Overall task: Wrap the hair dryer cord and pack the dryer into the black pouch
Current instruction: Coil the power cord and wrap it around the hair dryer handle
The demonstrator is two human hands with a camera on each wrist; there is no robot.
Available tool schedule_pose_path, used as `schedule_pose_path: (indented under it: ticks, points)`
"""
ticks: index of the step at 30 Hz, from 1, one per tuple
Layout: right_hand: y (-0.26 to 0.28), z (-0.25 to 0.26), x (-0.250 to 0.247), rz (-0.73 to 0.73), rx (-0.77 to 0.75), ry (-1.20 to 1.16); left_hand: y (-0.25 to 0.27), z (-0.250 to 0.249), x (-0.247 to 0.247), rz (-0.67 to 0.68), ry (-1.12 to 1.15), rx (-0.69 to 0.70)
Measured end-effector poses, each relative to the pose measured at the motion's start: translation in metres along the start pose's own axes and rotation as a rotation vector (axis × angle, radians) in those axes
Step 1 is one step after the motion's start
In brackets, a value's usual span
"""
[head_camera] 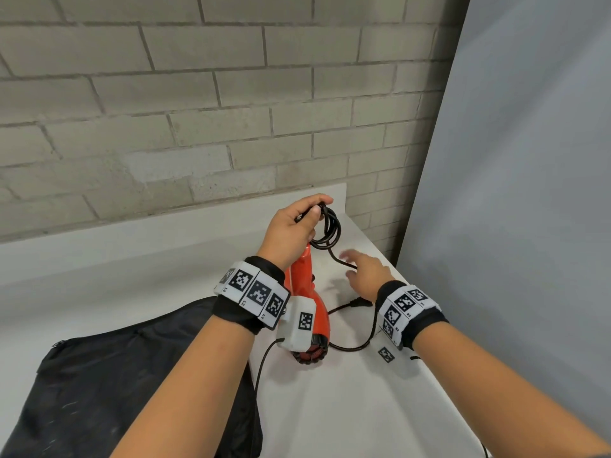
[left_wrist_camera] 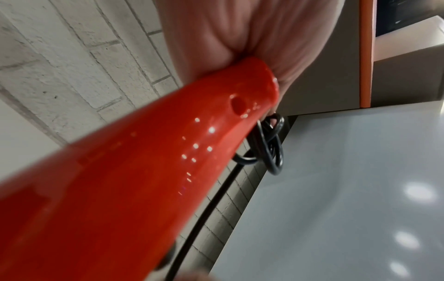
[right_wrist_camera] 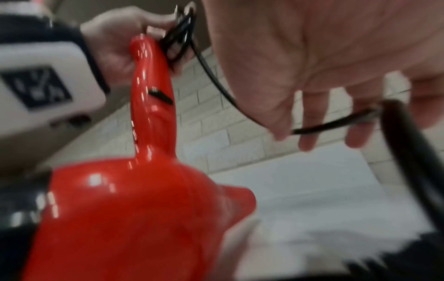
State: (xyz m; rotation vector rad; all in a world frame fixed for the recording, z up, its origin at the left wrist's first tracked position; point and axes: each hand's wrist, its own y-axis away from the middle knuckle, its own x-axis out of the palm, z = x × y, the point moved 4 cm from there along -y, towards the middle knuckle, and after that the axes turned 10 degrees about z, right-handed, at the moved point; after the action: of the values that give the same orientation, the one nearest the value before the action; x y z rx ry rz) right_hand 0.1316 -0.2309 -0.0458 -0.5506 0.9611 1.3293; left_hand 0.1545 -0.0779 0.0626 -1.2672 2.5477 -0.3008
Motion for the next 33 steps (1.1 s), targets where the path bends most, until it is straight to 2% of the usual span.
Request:
schedule_pose_path:
  ticks: [3,5,10,13,20,24,26,29,33]
  points:
    - [0.020,0.040,-0.017,0.013,-0.375,-0.256,-0.001,-0.001,-0.004,-0.008,-0.025,0.011]
    - [0.028,0.058,-0.023,0.017,-0.500,-0.339,-0.002,-0.002,-0.007,-0.002,-0.030,0.016]
    - [0.023,0.052,-0.036,-0.171,-0.416,-0.468,0.000,-0.003,-0.006,0.077,-0.014,0.000]
    - [0.020,0.054,-0.047,-0.177,-0.397,-0.409,0.000,-0.003,-0.005,0.114,-0.022,-0.012]
    - [0.029,0.064,-0.083,-0.387,-0.382,-0.432,0.003,-0.006,-0.004,0.050,-0.044,0.020]
    - [0.044,0.078,-0.098,-0.494,-0.421,-0.377,0.001,-0.004,-0.007,0.060,-0.065,-0.032]
    - [0.054,0.088,-0.103,-0.515,-0.462,-0.325,0.002,-0.005,-0.007,0.109,-0.106,-0.071]
    - [0.066,0.099,-0.104,-0.517,-0.520,-0.279,0.003,-0.010,-0.006,0.250,-0.199,-0.086]
    - [0.074,0.104,-0.101,-0.476,-0.596,-0.355,0.004,-0.014,-0.007,0.400,-0.336,-0.081]
